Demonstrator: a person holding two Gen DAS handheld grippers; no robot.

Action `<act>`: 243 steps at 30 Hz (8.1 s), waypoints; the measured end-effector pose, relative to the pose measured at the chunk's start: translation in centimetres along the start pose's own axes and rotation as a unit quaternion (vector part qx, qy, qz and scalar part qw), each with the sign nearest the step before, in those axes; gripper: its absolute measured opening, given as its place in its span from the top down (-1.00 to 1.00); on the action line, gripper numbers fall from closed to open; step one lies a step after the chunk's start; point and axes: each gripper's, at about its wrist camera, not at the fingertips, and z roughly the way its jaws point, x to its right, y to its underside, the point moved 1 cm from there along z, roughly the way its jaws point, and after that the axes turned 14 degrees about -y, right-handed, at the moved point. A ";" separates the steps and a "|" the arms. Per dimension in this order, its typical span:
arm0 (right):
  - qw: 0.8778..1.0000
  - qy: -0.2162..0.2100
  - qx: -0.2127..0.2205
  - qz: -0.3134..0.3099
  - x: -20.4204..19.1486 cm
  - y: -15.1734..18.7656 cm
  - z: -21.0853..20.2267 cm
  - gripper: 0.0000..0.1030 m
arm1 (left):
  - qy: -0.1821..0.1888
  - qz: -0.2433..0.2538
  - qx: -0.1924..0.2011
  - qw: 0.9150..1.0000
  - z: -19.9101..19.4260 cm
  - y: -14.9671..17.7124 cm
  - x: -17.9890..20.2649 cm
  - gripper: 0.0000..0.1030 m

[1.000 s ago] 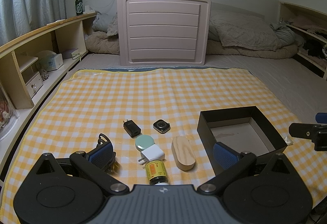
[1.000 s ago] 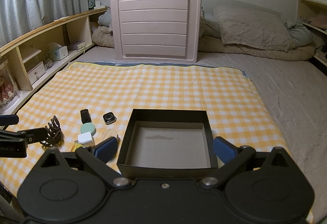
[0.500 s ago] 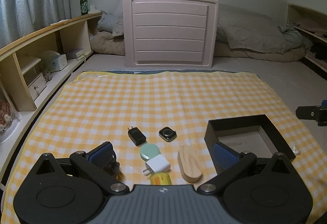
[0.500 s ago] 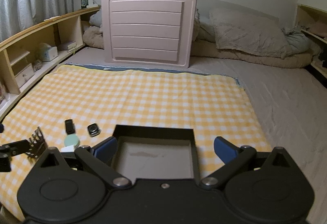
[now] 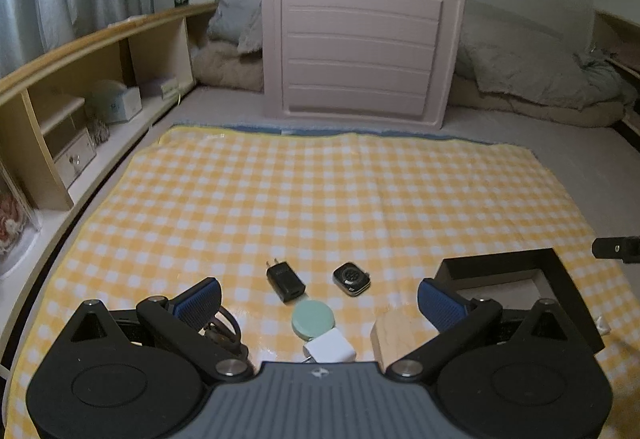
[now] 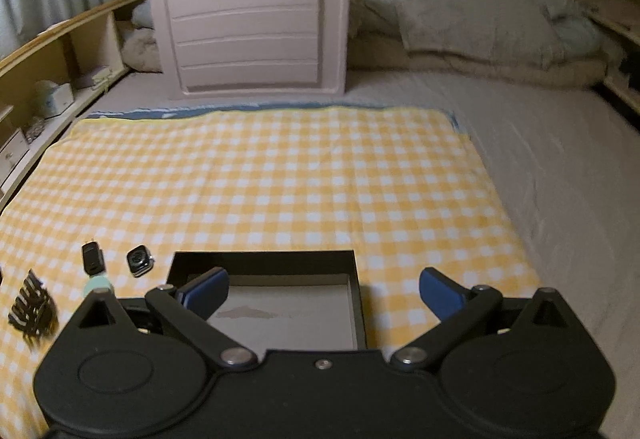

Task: Organize rigid objects
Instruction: 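Close the right tool on the black box wall while the left tool moves toward the items, then grasp the yellow cylinder with white cap with the left tool, then carry the yellow cylinder into the black box and open the left tool, then move the left tool out of the box to the black coiled clip, then grasp the black coiled hair clip with the left tool, then carry the black clip into the box beside the cylinder and release it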

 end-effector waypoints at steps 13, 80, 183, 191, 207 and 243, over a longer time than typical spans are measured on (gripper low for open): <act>0.990 0.008 -0.119 0.071 5.4 1.7 8.7 0.10 | -0.021 -0.003 -0.025 0.999 3.8 -1.0 -0.9 -1.00; 0.985 0.030 -0.168 -0.003 3.9 3.9 10.9 0.91 | 0.135 -0.031 -0.119 0.983 5.2 2.2 4.4 0.17; 0.987 -0.015 -0.156 0.046 4.8 3.8 11.2 0.95 | 0.045 0.030 -0.061 0.997 2.1 2.7 2.1 -1.00; 0.987 -0.014 -0.157 0.045 4.8 3.8 11.3 0.95 | -0.007 0.037 -0.065 0.997 5.0 2.9 -2.7 -1.00; 0.987 -0.013 -0.156 0.046 4.9 3.7 11.3 0.94 | -0.008 0.073 -0.137 0.988 11.2 5.0 -4.7 -0.79; 0.987 -0.012 -0.157 0.045 4.5 3.7 11.3 0.94 | 0.000 -0.030 -0.047 0.998 6.1 0.1 -4.6 0.04</act>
